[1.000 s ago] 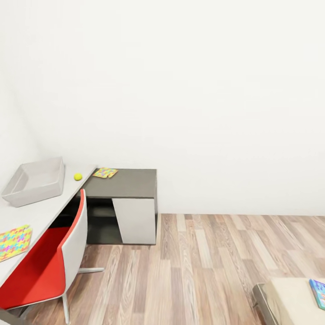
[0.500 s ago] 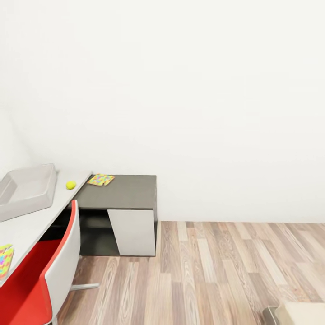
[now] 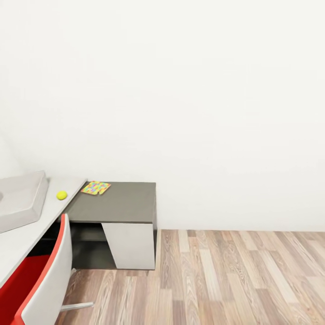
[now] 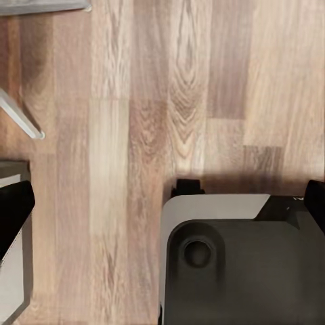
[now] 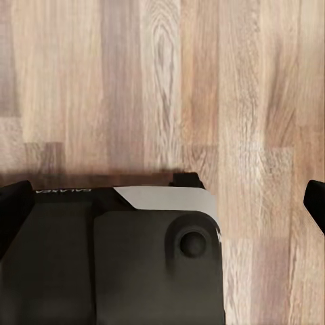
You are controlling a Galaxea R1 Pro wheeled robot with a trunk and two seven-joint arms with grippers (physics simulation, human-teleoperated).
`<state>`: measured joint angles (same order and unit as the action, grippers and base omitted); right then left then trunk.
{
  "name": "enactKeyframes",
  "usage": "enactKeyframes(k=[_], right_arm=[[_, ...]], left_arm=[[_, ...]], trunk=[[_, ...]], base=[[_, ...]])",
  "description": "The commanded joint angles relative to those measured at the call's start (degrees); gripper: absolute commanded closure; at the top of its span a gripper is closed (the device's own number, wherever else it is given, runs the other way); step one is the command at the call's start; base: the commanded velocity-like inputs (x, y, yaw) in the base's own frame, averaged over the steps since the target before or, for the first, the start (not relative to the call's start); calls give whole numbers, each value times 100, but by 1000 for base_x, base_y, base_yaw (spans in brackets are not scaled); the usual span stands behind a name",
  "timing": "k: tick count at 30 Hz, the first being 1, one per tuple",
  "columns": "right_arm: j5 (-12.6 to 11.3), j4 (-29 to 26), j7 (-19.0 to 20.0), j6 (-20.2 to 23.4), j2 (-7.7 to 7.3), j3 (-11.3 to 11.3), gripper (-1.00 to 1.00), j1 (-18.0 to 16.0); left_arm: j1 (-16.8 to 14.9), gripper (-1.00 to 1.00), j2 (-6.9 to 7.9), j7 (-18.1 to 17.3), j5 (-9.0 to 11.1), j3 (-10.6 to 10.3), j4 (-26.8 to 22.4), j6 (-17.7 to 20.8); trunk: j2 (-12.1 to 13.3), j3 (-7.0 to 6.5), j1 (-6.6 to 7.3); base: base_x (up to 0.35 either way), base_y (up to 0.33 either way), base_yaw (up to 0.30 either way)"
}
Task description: Put all the toys in the child's room - the three board games (two on the bed and one on the table), the two jigsaw puzzles on the table, and the tennis ball on the table - inside the toy box on the table in the child's room.
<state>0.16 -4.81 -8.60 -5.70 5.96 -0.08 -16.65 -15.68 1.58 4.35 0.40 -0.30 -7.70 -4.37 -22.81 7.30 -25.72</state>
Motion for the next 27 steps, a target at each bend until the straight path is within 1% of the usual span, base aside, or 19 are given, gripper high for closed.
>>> enactKeyframes(k=[1,7,11,22,27], right_arm=[[1,6,-19,-19,2,0,-100,-5],[1,6,-19,-19,2,0,-100,-5],[1,6,-19,-19,2,0,-100,-5],[1,6,-19,-19,2,0,-100,-5],[1,6,-19,-19,2,0,-100,-5]], left_arm=[[-5,-100,0,13,4,-5,6,-20],[-5,-100,0,13,4,-5,6,-20],[-2,-100,0,13,3,-5,6,-31],[4,-100,0,13,4,-5,17,-111],[4,-100,0,13,-3,-5,71,-122]], trunk=[[-11,11,-6],[-11,12,-6],[-11,17,-6],[-11,41,-6],[-11,53,-6]], base=[[312,0,0],[289,0,-4],[143,0,-116],[21,0,-243],[-60,35,-265]])
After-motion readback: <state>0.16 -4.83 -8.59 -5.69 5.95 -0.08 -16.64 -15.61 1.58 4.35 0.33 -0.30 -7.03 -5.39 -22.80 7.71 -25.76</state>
